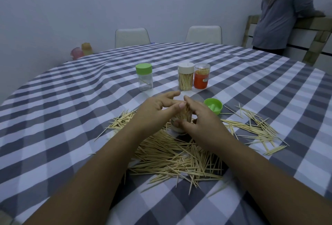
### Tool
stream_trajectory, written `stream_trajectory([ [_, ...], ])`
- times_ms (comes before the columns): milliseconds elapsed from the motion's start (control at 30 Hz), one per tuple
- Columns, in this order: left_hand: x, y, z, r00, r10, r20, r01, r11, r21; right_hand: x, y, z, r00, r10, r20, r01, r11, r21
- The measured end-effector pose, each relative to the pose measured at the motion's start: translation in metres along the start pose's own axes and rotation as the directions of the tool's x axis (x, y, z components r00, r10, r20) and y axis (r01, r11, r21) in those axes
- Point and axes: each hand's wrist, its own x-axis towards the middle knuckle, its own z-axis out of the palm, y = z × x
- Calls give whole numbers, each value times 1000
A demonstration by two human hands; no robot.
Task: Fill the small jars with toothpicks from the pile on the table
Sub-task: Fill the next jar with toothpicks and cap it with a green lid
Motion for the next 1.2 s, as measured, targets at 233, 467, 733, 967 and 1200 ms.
stream_trajectory([
  [233,-1,2,-28,985,-163,59,156,982,108,-1,-2,-8,997,46,56,-48,998,34],
  [467,-2,-6,-24,903,-402,150,201,706,679,-2,-1,-20,989,116,92,-127,985,118],
  [733,10,-10,-17,951,-282,124,29,482,876,-1,-1,-18,989,94,110,-108,986,130],
  [967,18,-5,-16,929,-364,68,79,375,924,0,0,-18,993,111,44,-116,983,140],
  [1200,9,-11,-21,972,-211,-107,224,674,704,-1,1,-17,993,117,23,-119,986,112],
])
